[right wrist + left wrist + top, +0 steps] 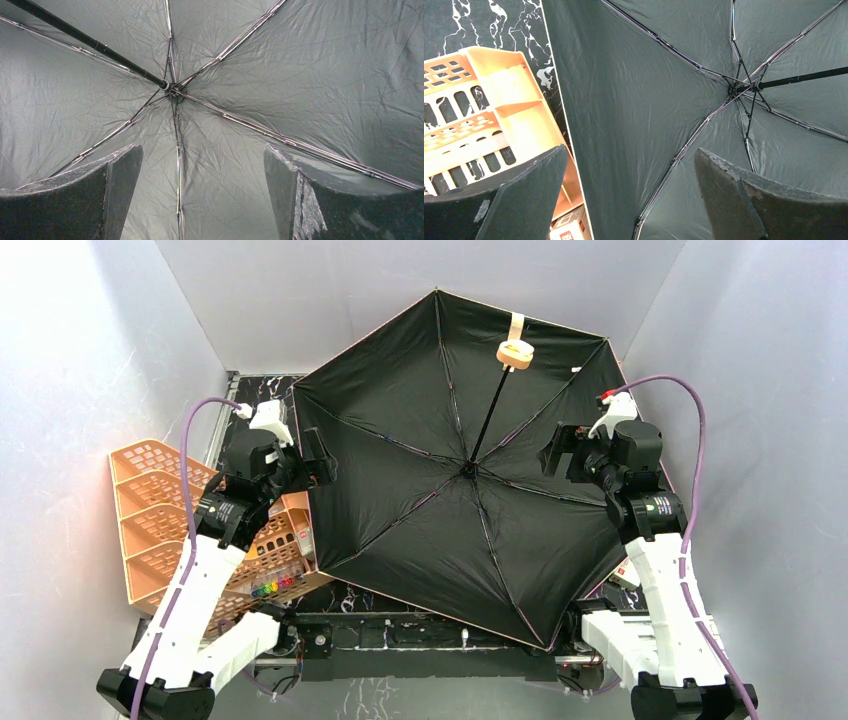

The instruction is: Put away the umbrella

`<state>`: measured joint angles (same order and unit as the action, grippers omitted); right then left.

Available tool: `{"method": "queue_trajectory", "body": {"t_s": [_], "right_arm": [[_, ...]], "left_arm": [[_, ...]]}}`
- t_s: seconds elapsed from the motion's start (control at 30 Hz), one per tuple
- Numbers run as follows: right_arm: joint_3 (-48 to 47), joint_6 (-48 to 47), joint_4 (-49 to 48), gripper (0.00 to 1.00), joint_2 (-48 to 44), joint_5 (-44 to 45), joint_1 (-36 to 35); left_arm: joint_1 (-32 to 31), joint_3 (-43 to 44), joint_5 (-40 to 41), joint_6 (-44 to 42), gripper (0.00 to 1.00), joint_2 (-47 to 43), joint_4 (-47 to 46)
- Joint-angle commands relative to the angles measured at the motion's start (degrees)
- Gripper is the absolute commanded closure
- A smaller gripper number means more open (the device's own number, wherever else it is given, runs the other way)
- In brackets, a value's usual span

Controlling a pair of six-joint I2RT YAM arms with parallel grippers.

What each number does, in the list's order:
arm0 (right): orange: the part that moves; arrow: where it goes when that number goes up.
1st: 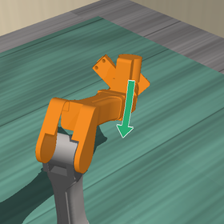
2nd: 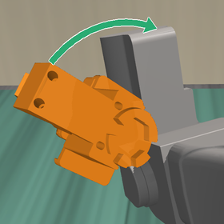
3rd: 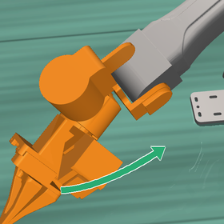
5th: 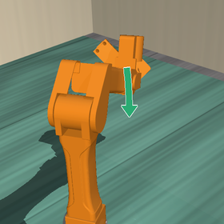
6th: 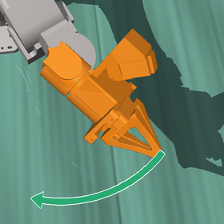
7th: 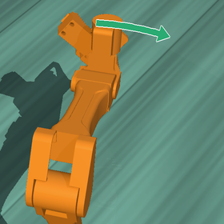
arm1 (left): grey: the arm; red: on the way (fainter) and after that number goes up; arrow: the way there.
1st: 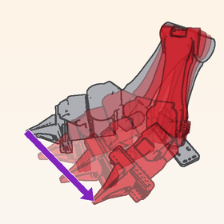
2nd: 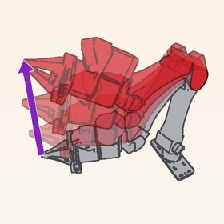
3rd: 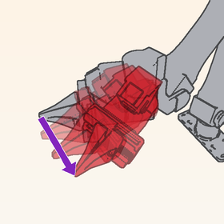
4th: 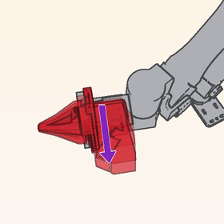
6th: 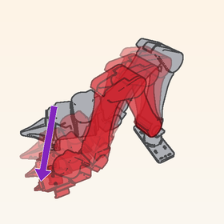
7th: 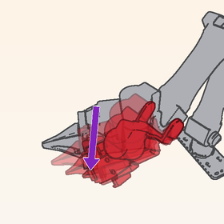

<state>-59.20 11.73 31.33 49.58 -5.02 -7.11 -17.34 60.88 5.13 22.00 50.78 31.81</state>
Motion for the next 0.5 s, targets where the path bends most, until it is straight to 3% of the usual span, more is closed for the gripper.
{"method": "queue_trajectory", "body": {"t_s": [0.0,0.2,0.47], "right_arm": [[-2.08,-1.15,-2.88,0.02,-0.69,1.07,0.4],[-1.38,-0.03,-2.85,0.01,-1.14,1.6,0.36],[3.05,-0.6,-9.85,0.02,-3.33,-8.67,0.35]], "left_arm": [[0.38,1.13,-0.9,-0.8,0.02,0.14,0.99],[0.38,2.06,-1.09,-0.99,0.02,0.45,1.61],[0.38,3.93,0.28,-1.3,0.02,0.59,3.35]]}}
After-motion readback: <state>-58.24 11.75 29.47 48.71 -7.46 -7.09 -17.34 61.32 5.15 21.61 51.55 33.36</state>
